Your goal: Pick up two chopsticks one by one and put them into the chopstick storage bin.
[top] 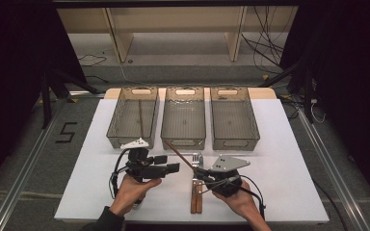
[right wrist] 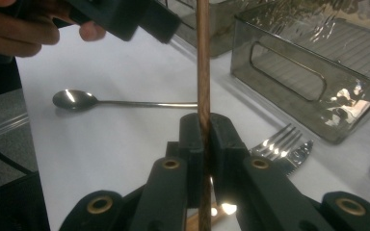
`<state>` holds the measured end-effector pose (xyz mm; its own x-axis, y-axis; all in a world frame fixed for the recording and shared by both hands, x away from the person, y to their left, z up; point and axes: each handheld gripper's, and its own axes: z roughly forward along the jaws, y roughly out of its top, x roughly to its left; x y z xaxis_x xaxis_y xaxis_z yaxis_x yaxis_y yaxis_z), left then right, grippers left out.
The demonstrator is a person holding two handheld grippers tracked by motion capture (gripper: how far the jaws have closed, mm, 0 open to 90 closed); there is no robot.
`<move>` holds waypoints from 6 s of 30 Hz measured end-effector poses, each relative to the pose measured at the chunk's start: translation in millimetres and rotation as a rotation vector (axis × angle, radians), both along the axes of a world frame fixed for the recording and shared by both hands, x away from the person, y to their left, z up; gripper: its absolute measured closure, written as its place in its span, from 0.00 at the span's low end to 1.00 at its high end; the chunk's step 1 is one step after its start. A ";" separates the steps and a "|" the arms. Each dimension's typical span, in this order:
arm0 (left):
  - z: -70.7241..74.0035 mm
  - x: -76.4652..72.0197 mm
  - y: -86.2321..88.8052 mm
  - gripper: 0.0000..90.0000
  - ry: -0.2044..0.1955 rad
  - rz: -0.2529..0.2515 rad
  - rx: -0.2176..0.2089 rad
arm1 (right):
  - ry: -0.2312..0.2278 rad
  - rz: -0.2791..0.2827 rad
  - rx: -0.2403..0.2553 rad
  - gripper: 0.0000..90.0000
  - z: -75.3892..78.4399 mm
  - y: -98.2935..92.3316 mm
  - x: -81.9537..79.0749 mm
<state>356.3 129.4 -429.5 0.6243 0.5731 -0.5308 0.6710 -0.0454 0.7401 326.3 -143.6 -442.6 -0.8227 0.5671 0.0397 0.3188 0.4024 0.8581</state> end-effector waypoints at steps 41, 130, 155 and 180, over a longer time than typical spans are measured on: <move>-10.2 0.4 -14.9 0.93 0.085 -0.127 -0.198 | -0.014 0.053 0.073 0.94 -4.3 11.2 -10.2; 74.2 163.0 120.6 0.94 0.084 0.188 0.209 | -0.005 -0.161 0.132 0.34 -9.3 -82.6 -25.1; 50.0 177.7 102.6 0.75 0.142 0.240 0.257 | -0.005 -0.156 0.128 0.34 -9.4 -82.9 -25.3; 60.8 159.3 91.7 0.30 0.087 0.240 0.287 | 0.000 -0.158 0.128 0.34 -9.5 -83.5 -25.4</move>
<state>515.6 221.1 -368.6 0.4136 0.8305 -0.3730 0.7476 -0.0760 0.6598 300.9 -227.1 -452.0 -0.7236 0.6798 0.1195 0.3691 0.2349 0.8992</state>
